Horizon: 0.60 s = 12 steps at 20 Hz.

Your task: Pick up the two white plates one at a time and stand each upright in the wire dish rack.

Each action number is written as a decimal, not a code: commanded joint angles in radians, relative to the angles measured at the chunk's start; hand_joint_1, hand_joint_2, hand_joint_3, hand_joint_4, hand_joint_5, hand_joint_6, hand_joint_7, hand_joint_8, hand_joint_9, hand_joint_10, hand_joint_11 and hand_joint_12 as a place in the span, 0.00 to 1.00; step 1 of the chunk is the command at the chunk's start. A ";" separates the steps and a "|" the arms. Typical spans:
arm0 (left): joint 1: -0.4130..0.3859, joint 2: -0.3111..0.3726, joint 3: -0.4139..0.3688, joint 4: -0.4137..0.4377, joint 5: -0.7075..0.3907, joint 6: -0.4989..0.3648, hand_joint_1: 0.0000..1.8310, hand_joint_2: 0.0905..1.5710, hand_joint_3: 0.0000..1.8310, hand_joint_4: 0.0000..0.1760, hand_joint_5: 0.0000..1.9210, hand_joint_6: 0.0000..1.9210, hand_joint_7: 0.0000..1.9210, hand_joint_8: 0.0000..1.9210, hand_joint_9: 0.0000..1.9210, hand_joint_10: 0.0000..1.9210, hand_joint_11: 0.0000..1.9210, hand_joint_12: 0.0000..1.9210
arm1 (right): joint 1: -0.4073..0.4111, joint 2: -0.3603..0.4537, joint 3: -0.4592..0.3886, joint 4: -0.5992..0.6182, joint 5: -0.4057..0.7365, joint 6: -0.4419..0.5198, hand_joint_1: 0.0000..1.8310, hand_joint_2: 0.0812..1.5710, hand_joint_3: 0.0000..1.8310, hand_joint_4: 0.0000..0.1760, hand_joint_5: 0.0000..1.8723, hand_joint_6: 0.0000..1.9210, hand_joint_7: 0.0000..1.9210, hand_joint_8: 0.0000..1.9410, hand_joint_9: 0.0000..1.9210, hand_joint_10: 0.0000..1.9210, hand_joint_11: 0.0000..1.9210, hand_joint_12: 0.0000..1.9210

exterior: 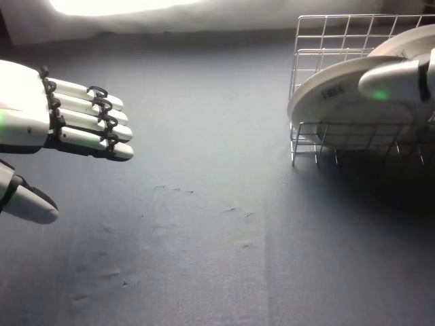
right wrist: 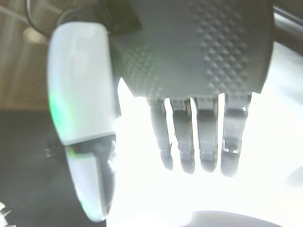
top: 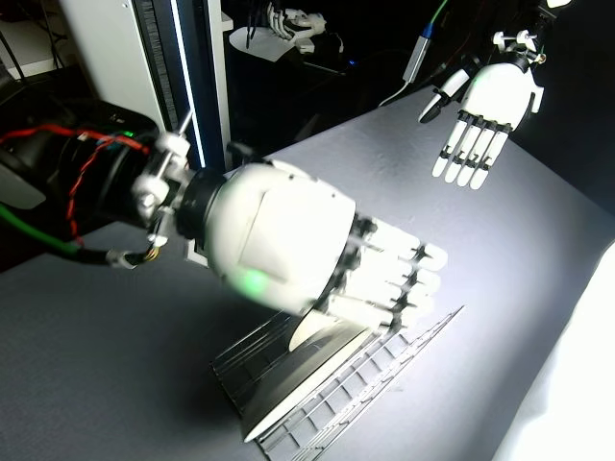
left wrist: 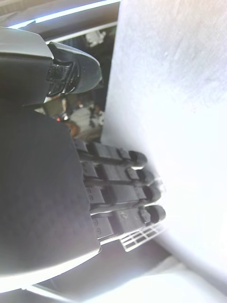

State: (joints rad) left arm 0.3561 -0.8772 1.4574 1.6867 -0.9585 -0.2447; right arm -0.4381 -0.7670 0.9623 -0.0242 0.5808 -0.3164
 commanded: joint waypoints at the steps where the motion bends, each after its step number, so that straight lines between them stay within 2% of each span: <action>1: -0.012 0.005 0.000 -0.065 -0.021 -0.004 0.00 0.76 0.00 0.00 0.06 0.00 0.04 0.00 0.02 0.00 0.00 0.00 | 0.018 0.005 0.000 -0.031 0.134 0.009 0.40 0.50 0.00 0.00 0.00 0.00 0.00 0.00 0.00 0.00 0.00 0.00; 2: -0.012 0.004 0.006 -0.059 -0.021 -0.004 0.00 0.76 0.00 0.00 0.06 0.00 0.04 0.00 0.02 0.00 0.00 0.00 | 0.018 0.005 0.000 -0.081 0.145 0.012 0.44 0.44 0.00 0.00 0.00 0.00 0.00 0.00 0.00 0.00 0.00 0.00; 4: -0.012 -0.001 0.014 -0.035 -0.009 -0.004 0.00 0.76 0.00 0.00 0.06 0.00 0.04 0.00 0.02 0.00 0.00 0.00 | 0.018 0.005 0.000 -0.224 0.188 0.021 0.44 0.43 0.00 0.00 0.00 0.00 0.00 0.00 0.00 0.00 0.00 0.00; 6: -0.012 0.000 0.009 -0.026 -0.008 -0.004 0.00 0.76 0.00 0.00 0.05 0.00 0.03 0.00 0.02 0.00 0.00 0.00 | 0.018 0.005 0.000 -0.291 0.207 0.022 0.39 0.42 0.00 0.00 0.00 0.00 0.00 0.00 0.00 0.00 0.00 0.00; 10: -0.012 0.008 0.008 -0.004 -0.014 0.003 0.00 0.75 0.00 0.00 0.05 0.00 0.03 0.00 0.01 0.00 0.00 0.00 | 0.018 0.005 0.003 -0.488 0.275 0.022 0.36 0.44 0.00 0.00 0.00 0.00 0.00 0.00 0.00 0.00 0.00 0.00; 12: -0.012 0.008 0.012 -0.001 -0.014 0.004 0.00 0.75 0.00 0.00 0.05 0.00 0.03 0.00 0.01 0.00 0.00 0.00 | 0.018 0.006 0.004 -0.574 0.307 0.022 0.32 0.46 0.00 0.00 0.00 0.00 0.00 0.00 0.00 0.00 0.00 0.00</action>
State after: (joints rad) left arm 0.3557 -0.8810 1.4628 1.7451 -0.9573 -0.2428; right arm -0.4324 -0.7666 0.9661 -0.6647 0.7734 -0.2993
